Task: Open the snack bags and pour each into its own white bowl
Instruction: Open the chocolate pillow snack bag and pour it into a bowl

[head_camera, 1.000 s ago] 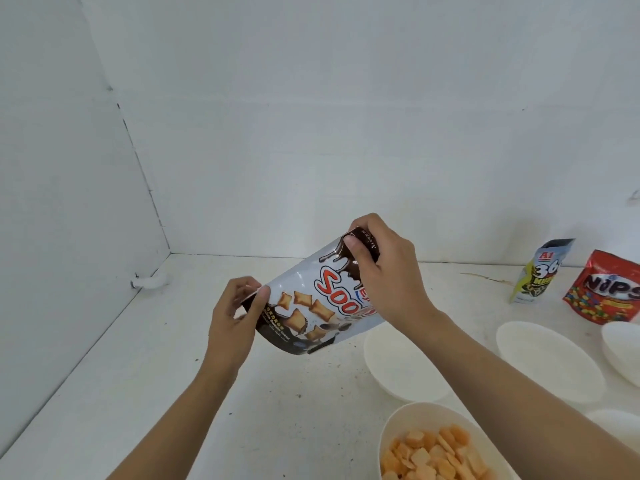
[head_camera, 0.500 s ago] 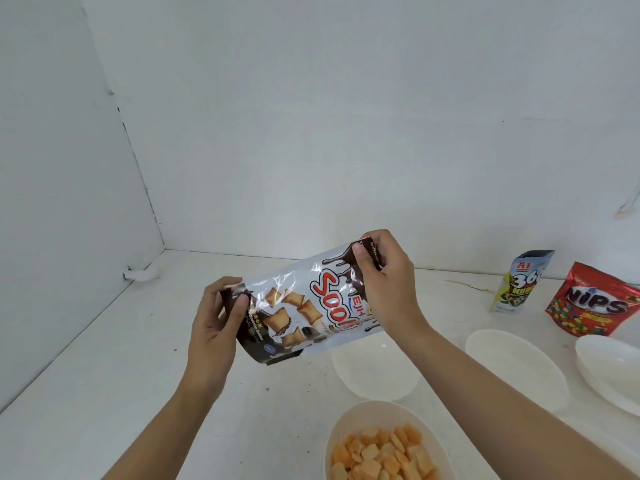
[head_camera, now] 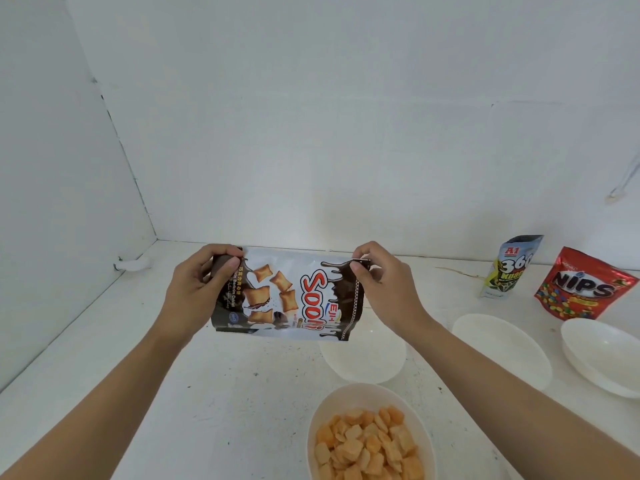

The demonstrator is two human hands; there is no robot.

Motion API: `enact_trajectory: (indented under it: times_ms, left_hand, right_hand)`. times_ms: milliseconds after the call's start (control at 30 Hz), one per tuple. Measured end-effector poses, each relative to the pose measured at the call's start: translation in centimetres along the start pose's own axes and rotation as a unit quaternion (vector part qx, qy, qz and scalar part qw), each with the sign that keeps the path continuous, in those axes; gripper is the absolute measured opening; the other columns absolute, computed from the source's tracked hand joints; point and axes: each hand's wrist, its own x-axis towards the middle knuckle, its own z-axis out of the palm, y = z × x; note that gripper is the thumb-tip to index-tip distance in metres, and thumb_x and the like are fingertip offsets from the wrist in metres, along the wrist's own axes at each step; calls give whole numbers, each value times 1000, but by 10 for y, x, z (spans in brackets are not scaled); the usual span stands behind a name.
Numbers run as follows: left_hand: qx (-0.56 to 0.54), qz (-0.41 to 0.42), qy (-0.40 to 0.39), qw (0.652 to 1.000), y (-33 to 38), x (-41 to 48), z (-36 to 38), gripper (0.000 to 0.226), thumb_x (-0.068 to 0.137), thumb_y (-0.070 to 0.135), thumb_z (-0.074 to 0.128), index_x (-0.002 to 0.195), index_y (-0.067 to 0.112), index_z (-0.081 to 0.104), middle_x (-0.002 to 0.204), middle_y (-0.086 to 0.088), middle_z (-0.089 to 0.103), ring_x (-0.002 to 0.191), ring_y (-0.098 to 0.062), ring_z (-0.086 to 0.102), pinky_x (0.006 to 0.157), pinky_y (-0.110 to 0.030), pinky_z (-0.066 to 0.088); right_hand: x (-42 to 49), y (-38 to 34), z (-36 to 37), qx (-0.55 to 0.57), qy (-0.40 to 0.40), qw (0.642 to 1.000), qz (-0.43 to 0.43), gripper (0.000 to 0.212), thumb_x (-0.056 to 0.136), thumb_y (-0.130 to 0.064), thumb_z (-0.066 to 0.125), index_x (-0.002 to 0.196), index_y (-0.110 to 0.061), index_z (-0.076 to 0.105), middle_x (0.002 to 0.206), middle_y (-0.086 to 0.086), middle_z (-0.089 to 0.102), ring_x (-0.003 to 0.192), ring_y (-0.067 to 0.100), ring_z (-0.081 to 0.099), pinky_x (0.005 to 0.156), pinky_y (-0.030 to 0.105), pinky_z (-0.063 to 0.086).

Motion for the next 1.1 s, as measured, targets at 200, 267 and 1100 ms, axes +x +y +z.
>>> enact_trajectory:
  times_ms: [200, 267, 1100]
  left_hand:
    - [38, 12, -37, 999, 11, 13, 9, 13, 99, 18, 60, 105, 24, 70, 106, 12, 73, 98, -11, 68, 80, -32, 55]
    - [47, 14, -49, 998, 12, 16, 14, 14, 99, 19, 60, 105, 25, 71, 104, 11, 73, 96, -10, 68, 76, -21, 54]
    - [145, 84, -146, 975, 19, 44, 60, 19, 90, 19, 73, 107, 26, 67, 113, 9, 67, 105, -13, 62, 75, -12, 52]
  right_hand:
    - [-5, 12, -2, 0, 4, 1000, 25, 10, 99, -16, 57, 94, -22, 64, 89, -1, 70, 69, 21, 62, 59, 26, 46]
    - [-7, 18, -3, -5, 3, 999, 33, 10, 99, -16, 56, 94, -18, 65, 88, 0, 69, 69, 15, 61, 55, 19, 44]
    - [-21, 63, -15, 7, 19, 993, 116, 16, 101, -18, 51, 88, -20, 60, 94, -2, 69, 85, 10, 64, 70, 29, 53]
